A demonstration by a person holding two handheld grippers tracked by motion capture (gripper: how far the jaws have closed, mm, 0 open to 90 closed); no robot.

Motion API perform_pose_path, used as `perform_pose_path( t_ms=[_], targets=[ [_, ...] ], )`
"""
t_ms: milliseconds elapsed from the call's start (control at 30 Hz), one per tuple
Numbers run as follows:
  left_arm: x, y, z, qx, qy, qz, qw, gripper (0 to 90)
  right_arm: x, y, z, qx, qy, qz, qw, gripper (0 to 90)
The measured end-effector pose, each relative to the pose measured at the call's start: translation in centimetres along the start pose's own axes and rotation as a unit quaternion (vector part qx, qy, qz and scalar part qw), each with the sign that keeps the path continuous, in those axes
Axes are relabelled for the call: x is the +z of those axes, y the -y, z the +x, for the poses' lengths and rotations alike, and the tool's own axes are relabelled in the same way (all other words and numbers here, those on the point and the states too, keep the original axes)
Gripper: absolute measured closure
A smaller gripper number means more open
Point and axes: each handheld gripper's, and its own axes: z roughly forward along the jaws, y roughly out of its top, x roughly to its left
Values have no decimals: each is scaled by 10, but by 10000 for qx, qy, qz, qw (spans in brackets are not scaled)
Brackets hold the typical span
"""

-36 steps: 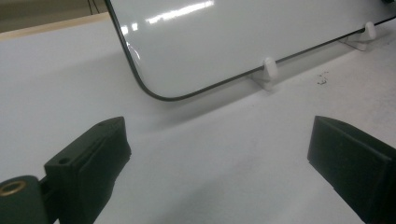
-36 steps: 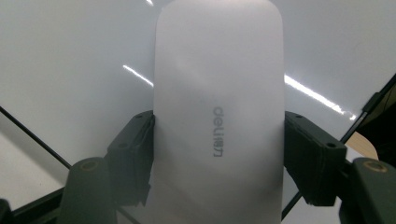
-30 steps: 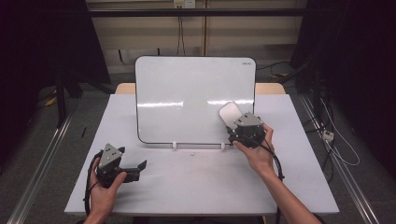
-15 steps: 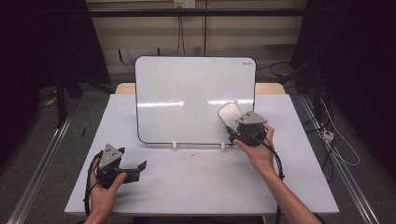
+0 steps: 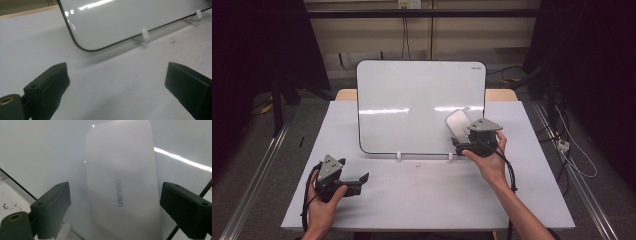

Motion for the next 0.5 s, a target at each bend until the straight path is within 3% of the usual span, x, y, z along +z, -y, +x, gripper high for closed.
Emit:
perform_pose_path(
  t_ms=[500],
  targets=[
    [1, -1, 0, -73, 13, -59, 10000, 52, -14, 0, -5, 316, -233, -56, 9992, 53]
  ],
)
